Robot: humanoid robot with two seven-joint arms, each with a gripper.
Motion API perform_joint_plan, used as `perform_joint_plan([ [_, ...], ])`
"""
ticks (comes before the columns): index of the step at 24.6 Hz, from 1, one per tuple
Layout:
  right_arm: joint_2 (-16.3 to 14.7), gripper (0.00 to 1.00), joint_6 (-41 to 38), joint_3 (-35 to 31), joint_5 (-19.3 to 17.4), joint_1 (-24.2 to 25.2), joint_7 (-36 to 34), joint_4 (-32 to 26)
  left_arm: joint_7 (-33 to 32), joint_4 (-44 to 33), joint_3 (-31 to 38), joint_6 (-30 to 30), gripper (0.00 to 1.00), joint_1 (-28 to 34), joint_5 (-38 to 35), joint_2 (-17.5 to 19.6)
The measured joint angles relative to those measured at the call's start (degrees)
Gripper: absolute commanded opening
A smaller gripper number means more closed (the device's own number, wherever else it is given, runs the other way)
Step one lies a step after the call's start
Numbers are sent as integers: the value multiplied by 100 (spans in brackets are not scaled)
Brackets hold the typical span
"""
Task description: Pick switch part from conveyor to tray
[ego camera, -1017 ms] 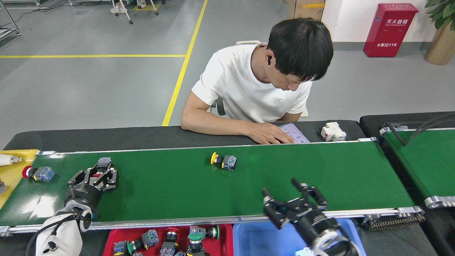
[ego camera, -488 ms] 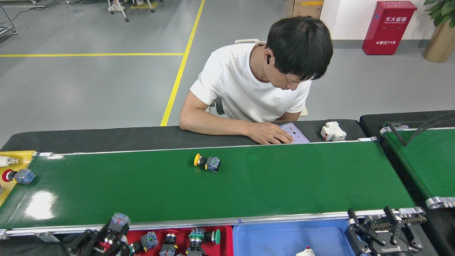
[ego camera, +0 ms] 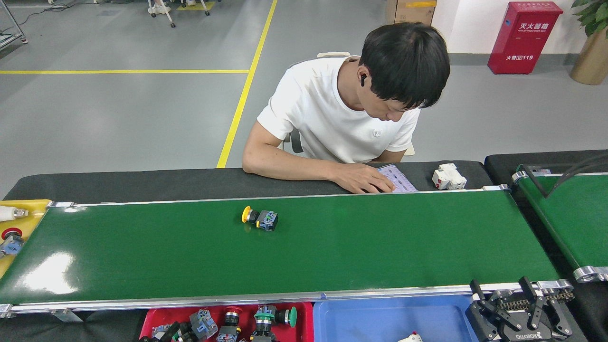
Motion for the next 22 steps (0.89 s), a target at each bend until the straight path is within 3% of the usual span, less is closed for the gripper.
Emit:
perform_joint_plan([
  [4, 0, 98, -15, 0, 0, -1, -1, 0, -421, 1, 930, 31, 100, -22, 487, -587],
  [6, 0, 98, -25, 0, 0, -3, -2, 1, -758, 2, 1284, 32, 100, -30, 908, -678],
  [9, 0, 98, -29, 0, 0, -28, -6, 30, -1135, 75, 1626, 53, 100, -33, 1323, -678],
  [14, 0, 98, -18, 0, 0, -211, -10, 204, -1290, 188, 1794, 156, 100, -161, 1360, -677],
  [22, 0, 98, 27, 0, 0, -333, 36, 251, -1364, 1092, 1719, 352, 100, -1653, 552, -412],
])
